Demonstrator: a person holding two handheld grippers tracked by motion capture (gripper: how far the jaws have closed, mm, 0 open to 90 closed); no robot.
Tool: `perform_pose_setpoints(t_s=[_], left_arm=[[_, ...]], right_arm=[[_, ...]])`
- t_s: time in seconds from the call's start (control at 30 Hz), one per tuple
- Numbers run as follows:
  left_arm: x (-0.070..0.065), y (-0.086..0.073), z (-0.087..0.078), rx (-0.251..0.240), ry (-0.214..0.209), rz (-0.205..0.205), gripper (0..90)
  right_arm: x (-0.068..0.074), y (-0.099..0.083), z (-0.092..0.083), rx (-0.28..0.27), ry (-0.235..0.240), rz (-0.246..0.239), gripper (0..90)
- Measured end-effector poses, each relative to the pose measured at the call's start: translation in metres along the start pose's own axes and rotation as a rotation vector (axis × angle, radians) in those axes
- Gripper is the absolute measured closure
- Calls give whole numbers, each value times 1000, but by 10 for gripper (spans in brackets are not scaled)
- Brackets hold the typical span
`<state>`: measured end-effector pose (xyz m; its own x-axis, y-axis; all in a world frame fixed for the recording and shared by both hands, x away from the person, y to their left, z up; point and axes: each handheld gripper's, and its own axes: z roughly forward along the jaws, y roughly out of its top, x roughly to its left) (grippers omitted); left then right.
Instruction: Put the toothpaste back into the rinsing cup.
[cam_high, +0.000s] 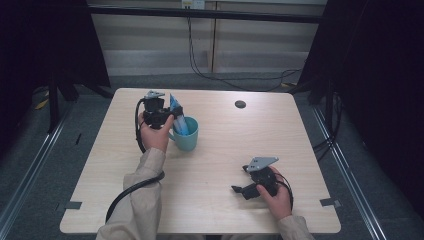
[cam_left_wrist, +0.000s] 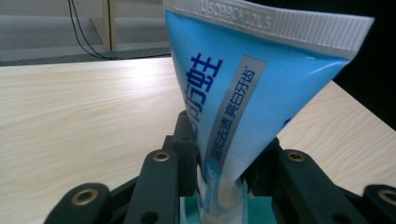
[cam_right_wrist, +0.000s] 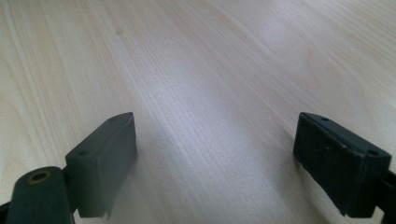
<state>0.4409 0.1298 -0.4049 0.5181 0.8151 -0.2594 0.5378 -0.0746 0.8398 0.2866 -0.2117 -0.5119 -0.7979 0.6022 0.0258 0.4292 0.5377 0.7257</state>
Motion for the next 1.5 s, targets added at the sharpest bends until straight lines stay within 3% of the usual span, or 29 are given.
perform_pose_setpoints(t_s=[0.37,1.03,1.5], left_arm=[[4,-2,-1,0,29,-10,680],[8,-4,-3,10,31,-20,629],[12,-4,-3,29,30,-50,525]], right_arm=[[0,0,0,0,1,-1,129],[0,0,0,1,3,0,128],[1,0,0,1,4,0,128]])
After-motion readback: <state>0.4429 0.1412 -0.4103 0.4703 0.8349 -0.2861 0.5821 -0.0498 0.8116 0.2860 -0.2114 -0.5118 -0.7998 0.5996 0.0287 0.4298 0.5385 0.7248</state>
